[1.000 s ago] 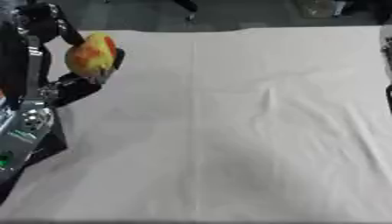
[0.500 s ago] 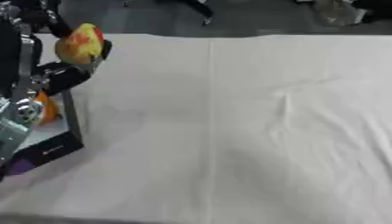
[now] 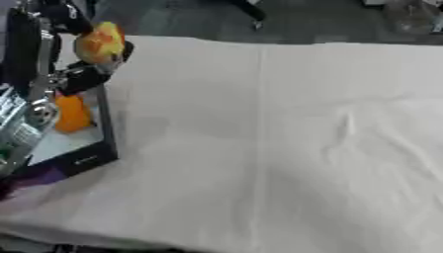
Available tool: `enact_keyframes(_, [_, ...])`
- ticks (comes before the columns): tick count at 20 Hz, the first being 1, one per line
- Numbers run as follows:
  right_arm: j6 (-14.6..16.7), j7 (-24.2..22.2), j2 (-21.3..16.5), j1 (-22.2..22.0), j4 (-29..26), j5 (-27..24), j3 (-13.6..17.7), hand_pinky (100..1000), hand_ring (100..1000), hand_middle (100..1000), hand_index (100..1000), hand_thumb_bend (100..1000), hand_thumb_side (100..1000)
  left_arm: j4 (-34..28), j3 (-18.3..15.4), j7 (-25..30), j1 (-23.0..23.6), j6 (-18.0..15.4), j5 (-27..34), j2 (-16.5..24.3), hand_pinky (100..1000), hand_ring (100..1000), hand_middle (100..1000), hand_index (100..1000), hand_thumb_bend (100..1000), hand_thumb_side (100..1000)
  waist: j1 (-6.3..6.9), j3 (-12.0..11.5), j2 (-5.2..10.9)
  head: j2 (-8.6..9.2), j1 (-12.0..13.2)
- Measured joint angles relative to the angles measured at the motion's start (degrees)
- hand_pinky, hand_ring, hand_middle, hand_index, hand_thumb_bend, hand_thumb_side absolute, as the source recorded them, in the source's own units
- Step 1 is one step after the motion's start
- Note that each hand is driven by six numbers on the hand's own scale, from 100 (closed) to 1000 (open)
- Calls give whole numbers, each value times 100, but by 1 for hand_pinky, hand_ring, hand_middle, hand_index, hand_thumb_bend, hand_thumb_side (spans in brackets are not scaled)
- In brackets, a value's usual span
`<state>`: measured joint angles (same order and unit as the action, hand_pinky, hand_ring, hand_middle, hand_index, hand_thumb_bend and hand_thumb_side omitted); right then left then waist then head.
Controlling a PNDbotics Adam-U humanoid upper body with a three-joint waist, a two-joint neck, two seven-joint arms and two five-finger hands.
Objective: Pick up the objects with one hand, pass them to the other hand, and then place them into the box on the other side of the table.
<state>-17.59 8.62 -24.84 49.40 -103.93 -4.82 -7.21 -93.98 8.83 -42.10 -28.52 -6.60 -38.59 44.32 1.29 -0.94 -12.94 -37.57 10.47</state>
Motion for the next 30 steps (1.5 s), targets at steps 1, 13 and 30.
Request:
enact_keyframes(1, [1, 6, -7, 0, -8, 0, 4, 749, 726, 767, 782, 668, 100, 27, -22, -13, 25, 27, -9, 7, 359, 283, 279, 330, 580, 100, 0, -7, 0, 0, 27])
enact_keyframes(13, [-6, 102, -64, 0, -56, 0, 76, 749, 724, 767, 781, 671, 100, 221, -356, -173, 653, 330, -258, 186, 424, 340, 343, 424, 668, 100, -15, -35, 1, 52, 89])
enact_keyframes(30, [-23, 134, -104, -4, -61, 0, 76, 748, 721, 766, 779, 675, 100, 598, -678, 274, 1033, 1145, -761, 356, 595, 475, 472, 584, 758, 100, -33, -23, -2, 99, -45])
